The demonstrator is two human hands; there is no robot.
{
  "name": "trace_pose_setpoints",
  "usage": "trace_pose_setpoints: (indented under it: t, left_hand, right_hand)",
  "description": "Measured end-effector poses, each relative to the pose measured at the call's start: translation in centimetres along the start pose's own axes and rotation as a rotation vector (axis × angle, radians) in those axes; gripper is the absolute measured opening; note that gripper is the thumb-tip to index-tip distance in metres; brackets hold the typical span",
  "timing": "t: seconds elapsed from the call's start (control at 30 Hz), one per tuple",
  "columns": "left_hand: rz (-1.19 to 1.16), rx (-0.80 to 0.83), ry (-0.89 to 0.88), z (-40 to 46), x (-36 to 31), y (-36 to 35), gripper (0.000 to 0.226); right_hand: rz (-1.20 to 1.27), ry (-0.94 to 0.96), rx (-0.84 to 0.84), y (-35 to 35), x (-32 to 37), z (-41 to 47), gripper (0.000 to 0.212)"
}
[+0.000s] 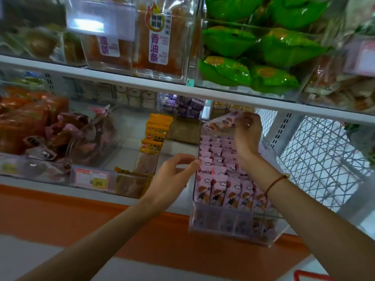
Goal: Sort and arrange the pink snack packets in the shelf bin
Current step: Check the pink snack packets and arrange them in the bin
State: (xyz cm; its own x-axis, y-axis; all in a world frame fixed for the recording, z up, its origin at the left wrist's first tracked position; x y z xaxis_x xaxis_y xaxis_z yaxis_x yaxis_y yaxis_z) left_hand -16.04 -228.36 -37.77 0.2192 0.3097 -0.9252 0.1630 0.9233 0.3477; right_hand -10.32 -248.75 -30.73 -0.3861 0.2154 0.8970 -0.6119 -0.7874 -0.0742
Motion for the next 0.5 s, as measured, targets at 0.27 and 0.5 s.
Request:
trace_pose_setpoints:
  t: [0.27,0.5]
  left_hand:
    - [0.150,-0.143,-0.249,-3.2,-5.6,1.6,0.050]
    - [-0.070,0.039,-0.207,-5.4,-5.4,-0.5,0.041]
  right_hand:
    - [0.176,-0.327,0.170,4.2,3.7,-7.9,0.012]
    - [0.228,-0.347,0.286,5.8,5.0,-11.9,0.019]
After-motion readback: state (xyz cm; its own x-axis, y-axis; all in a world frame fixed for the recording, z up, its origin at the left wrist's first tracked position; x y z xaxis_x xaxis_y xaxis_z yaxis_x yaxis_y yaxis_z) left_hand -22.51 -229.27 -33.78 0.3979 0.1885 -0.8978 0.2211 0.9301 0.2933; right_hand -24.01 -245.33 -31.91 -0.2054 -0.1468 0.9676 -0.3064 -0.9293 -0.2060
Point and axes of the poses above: each hand's wrist, its own z-axis towards the middle knuckle, its own y-axis out of the back of the hand, x = y × z, the point moved 7 cm from there along z, towards the middle knuckle, and after that the axes turned 4 degrees about z, right-handed, at the moved point
